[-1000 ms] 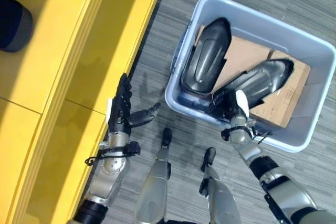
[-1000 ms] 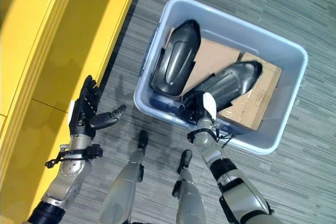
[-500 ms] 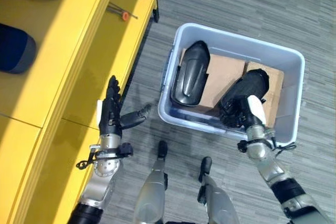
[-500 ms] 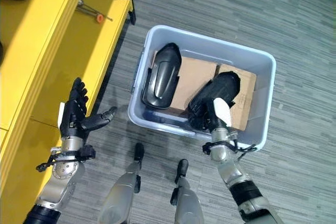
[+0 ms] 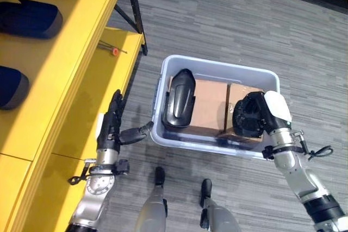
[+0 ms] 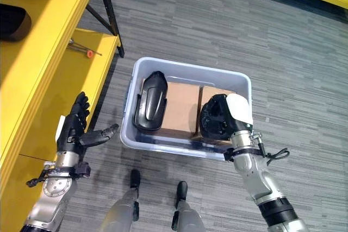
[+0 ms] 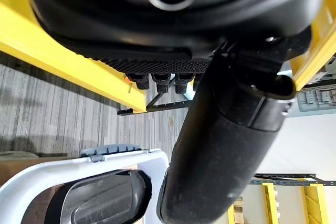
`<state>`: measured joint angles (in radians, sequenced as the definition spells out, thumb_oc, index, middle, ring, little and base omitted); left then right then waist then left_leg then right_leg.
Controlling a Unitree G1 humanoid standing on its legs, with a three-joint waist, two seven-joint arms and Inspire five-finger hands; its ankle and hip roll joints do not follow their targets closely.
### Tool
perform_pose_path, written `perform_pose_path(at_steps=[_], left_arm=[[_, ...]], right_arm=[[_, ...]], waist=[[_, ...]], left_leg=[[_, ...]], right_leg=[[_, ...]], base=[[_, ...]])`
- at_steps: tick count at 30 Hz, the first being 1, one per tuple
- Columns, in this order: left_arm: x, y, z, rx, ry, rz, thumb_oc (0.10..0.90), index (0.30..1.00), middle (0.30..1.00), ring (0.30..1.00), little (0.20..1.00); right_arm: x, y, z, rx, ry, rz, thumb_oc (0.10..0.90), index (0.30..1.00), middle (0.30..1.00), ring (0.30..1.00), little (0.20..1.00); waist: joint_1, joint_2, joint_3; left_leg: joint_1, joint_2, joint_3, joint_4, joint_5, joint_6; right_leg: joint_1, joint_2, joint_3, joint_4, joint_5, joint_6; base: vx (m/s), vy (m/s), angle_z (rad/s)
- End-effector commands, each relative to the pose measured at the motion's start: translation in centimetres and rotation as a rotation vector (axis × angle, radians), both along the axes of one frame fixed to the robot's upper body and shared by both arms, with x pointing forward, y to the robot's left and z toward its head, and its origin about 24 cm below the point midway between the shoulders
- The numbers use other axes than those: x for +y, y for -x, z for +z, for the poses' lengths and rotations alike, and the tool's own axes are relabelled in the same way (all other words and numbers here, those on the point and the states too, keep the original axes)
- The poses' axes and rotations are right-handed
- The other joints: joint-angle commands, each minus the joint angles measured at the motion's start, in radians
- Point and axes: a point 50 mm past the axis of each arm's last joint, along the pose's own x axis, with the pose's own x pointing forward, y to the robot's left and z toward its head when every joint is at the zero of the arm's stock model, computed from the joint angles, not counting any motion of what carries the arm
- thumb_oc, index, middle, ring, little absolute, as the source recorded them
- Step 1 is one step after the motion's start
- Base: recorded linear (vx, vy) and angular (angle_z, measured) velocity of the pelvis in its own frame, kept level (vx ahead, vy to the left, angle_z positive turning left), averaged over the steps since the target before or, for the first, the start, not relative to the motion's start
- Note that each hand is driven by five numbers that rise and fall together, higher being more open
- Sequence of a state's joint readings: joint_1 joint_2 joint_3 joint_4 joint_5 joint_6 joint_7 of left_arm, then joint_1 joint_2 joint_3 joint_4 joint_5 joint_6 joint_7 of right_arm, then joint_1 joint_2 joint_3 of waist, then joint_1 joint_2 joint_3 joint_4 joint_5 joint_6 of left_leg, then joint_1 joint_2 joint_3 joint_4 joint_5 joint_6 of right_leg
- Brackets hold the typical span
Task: Move parts from the plastic box to the shelf.
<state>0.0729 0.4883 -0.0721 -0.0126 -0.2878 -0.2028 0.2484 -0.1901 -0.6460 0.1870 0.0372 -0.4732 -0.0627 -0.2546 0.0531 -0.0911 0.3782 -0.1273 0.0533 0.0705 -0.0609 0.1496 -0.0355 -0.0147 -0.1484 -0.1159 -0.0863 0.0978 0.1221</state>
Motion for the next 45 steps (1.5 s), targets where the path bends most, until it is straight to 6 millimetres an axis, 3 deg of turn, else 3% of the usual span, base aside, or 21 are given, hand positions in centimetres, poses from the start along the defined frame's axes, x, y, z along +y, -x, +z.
perform_pose_path(at_steps=[1,11,21,25,26,27,33,35,39,41,45], left_arm=[[0.0,0.7,1.4,-0.087,-0.068,-0.043,0.900,1.000,1.000,1.000,1.000],[-0.1,1.1,0.2,-0.035,-0.046,-0.043,0.900,1.000,1.000,1.000,1.000],[-0.7,1.3,-0.6,-0.002,-0.026,-0.058,0.900,1.000,1.000,1.000,1.000],[-0.8,1.6,-1.0,0.017,-0.024,-0.058,0.900,1.000,1.000,1.000,1.000],[-0.8,1.6,-1.2,0.025,-0.021,-0.053,0.900,1.000,1.000,1.000,1.000],[-0.8,1.6,-1.4,0.032,-0.022,-0.051,0.900,1.000,1.000,1.000,1.000],[-1.0,1.8,-1.8,0.049,-0.009,-0.051,0.900,1.000,1.000,1.000,1.000],[-1.1,1.9,-2.0,0.061,-0.001,-0.055,0.900,1.000,1.000,1.000,1.000],[-1.3,1.7,-1.9,0.056,0.012,-0.062,0.900,1.000,1.000,1.000,1.000],[-1.3,1.7,-1.8,0.052,0.017,-0.060,0.900,1.000,1.000,1.000,1.000],[-1.4,1.4,-1.5,0.038,0.029,-0.061,0.900,1.000,1.000,1.000,1.000]], right_arm=[[1.0,0.8,4.1,-0.186,0.112,0.135,0.400,0.300,0.300,0.300,0.300],[3.6,1.3,6.8,-0.263,0.150,0.295,0.400,0.300,0.300,0.300,0.300],[3.9,1.2,6.8,-0.261,0.128,0.308,0.400,0.300,0.300,0.300,0.300],[3.6,1.2,5.9,-0.235,0.075,0.282,0.400,0.300,0.300,0.300,0.300],[3.5,1.1,5.3,-0.212,0.040,0.268,0.759,0.802,0.802,0.802,0.802],[3.4,1.1,4.8,-0.189,0.015,0.262,0.900,1.000,1.000,1.000,1.000],[3.1,1.2,3.3,-0.132,-0.134,0.231,0.900,1.000,1.000,1.000,1.000],[2.5,1.3,1.8,-0.080,-0.272,0.189,0.900,1.000,1.000,1.000,1.000],[2.1,1.3,0.3,-0.048,-0.456,0.134,0.900,1.000,1.000,1.000,1.000],[2.0,1.0,-0.5,-0.030,-0.555,0.095,0.900,1.000,1.000,1.000,1.000],[1.8,0.5,-0.6,-0.040,-0.663,0.068,0.900,1.000,1.000,1.000,1.000]], waist=[[-0.012,-0.017,-0.221],[-0.015,-0.005,-0.280],[-0.017,0.005,-0.297],[-0.022,0.013,-0.302],[-0.025,0.015,-0.300],[-0.027,0.016,-0.299],[-0.031,0.018,-0.285],[-0.033,0.023,-0.267],[-0.034,0.040,-0.230],[-0.035,0.061,-0.199],[-0.034,0.085,-0.165]], left_leg=[[0.031,0.084,-0.029,0.036,-0.065,-0.028],[0.085,0.113,-0.020,0.042,-0.074,-0.040],[0.085,0.146,-0.030,0.025,-0.045,-0.061],[0.083,0.154,-0.030,0.014,-0.037,-0.066],[0.082,0.156,-0.029,0.013,-0.037,-0.067],[0.084,0.156,-0.029,0.012,-0.038,-0.067],[0.085,0.154,-0.025,0.013,-0.041,-0.065],[0.083,0.149,-0.024,0.012,-0.049,-0.065],[0.060,0.139,-0.026,0.014,-0.043,-0.063],[0.039,0.131,-0.023,0.015,-0.037,-0.063],[0.010,0.120,-0.017,0.020,-0.031,-0.061]], right_leg=[[-0.026,-0.033,-0.001,0.063,-0.030,0.037],[0.017,-0.003,0.016,0.084,-0.068,0.016],[0.032,0.031,0.008,0.068,-0.075,-0.003],[0.035,0.039,0.003,0.051,-0.069,-0.006],[0.035,0.039,0.004,0.047,-0.066,-0.007],[0.033,0.040,0.006,0.046,-0.066,-0.007],[0.031,0.038,0.011,0.047,-0.065,-0.006],[0.029,0.034,0.010,0.047,-0.069,-0.003],[0.004,0.024,0.012,0.050,-0.061,0.002],[-0.024,0.014,0.015,0.055,-0.053,0.005],[-0.061,-0.001,0.021,0.063,-0.043,0.010]], base=[[0.10,-0.060,-0.12],[0.03,-0.051,-0.08],[-0.01,-0.052,0.05],[0.00,-0.015,0.02],[0.00,0.000,0.00],[0.00,0.000,0.00],[0.01,-0.001,0.00],[0.00,0.000,0.00],[-0.03,0.011,-0.01],[-0.06,0.034,0.02],[-0.06,0.040,-0.03]])
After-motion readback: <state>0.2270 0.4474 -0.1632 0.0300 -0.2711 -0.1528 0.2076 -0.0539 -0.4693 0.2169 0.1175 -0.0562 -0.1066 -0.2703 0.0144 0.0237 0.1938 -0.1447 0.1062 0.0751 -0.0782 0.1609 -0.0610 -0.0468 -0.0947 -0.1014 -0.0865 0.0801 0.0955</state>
